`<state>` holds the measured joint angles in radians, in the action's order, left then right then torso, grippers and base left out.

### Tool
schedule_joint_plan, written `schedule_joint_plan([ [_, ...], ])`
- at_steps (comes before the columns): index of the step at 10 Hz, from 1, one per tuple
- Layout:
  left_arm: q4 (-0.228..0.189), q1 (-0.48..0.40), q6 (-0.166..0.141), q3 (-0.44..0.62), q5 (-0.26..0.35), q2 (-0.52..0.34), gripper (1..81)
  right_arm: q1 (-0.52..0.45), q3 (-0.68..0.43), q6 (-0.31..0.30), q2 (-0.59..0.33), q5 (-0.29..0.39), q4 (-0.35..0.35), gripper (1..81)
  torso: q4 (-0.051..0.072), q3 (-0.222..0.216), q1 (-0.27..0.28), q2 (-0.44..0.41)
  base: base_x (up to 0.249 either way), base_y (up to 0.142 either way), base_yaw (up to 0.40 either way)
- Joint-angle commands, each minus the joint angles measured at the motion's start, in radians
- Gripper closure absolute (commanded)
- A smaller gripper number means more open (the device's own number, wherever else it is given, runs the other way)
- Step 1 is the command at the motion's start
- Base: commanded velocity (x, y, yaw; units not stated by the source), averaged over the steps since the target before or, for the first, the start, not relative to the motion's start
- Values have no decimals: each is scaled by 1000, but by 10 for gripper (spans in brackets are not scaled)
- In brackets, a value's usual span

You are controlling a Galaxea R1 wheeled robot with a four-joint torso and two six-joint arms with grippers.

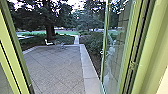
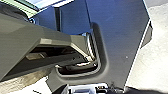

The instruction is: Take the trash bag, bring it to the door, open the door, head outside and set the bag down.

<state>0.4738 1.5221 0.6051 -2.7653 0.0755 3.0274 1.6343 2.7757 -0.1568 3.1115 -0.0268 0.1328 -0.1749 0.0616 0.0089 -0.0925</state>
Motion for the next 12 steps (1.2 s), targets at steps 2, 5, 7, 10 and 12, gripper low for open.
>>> schedule_joint_plan([
  [2,3,-53,4,-2,67,-1,811,-41,-15,11,21,57,13,10,0,0,0,0,0,0,0],
  [5,3,-53,4,-2,64,-1,811,-43,-15,11,23,58,13,10,0,0,0,0,0,0,0],
  [7,5,-53,4,-2,61,-1,811,-43,-15,11,23,59,13,10,0,0,-1,0,82,0,0],
  [10,5,-53,4,-2,61,-1,811,-43,-15,11,23,61,13,10,0,0,-1,-1,92,0,0],
  [12,2,-53,4,-2,61,1,811,-43,-15,11,22,61,13,10,0,0,-2,-1,94,0,0],
])
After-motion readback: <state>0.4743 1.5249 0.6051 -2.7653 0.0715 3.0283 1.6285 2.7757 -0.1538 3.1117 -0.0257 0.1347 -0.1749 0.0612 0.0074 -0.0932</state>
